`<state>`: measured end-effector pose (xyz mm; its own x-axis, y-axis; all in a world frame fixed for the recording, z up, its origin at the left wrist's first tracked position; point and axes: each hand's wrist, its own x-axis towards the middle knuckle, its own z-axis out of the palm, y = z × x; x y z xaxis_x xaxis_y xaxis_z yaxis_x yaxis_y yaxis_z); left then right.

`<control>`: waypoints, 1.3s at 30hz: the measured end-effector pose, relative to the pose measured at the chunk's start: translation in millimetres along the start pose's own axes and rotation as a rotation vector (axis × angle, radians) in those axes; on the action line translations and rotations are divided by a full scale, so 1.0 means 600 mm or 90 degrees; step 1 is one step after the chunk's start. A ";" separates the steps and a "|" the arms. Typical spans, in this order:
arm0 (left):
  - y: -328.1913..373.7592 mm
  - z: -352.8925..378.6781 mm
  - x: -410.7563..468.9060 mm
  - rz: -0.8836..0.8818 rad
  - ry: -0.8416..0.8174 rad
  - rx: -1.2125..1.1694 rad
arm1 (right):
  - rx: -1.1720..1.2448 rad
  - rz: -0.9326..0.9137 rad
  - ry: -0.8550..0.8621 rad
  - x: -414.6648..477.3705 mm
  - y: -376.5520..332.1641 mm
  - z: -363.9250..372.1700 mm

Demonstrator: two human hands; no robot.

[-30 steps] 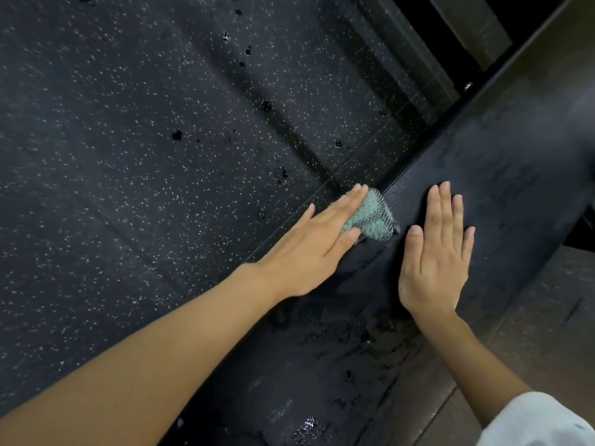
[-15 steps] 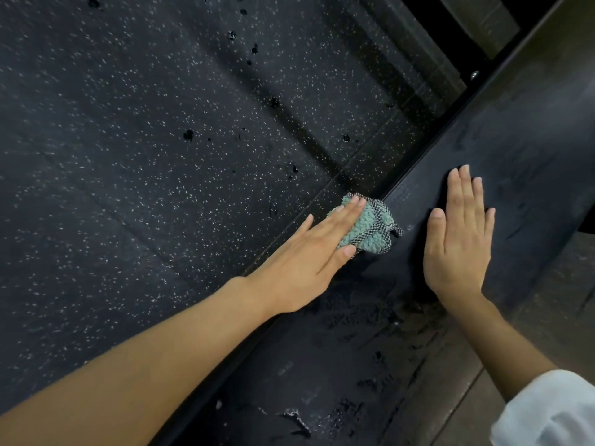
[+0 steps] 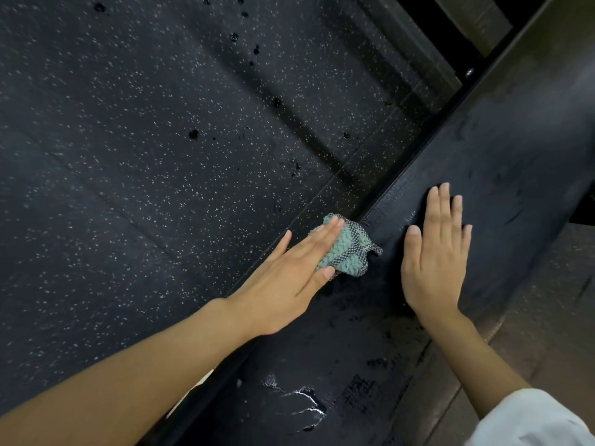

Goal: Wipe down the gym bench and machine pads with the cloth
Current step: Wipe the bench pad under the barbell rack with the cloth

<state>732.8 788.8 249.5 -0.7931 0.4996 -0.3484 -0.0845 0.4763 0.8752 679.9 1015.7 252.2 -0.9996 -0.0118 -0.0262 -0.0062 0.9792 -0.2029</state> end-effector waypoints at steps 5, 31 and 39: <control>0.014 -0.007 0.051 0.006 0.008 -0.012 | -0.016 -0.004 0.007 0.001 0.002 0.004; 0.024 -0.003 0.069 -0.001 0.040 -0.022 | -0.015 0.002 0.018 0.001 0.003 0.004; 0.018 -0.007 0.064 0.022 0.042 0.026 | -0.012 0.003 0.006 0.001 0.003 0.003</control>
<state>699.0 810.4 247.1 -0.8336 0.4677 -0.2940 -0.0332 0.4888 0.8718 679.2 1016.9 250.3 -0.9998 -0.0059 -0.0177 -0.0025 0.9827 -0.1850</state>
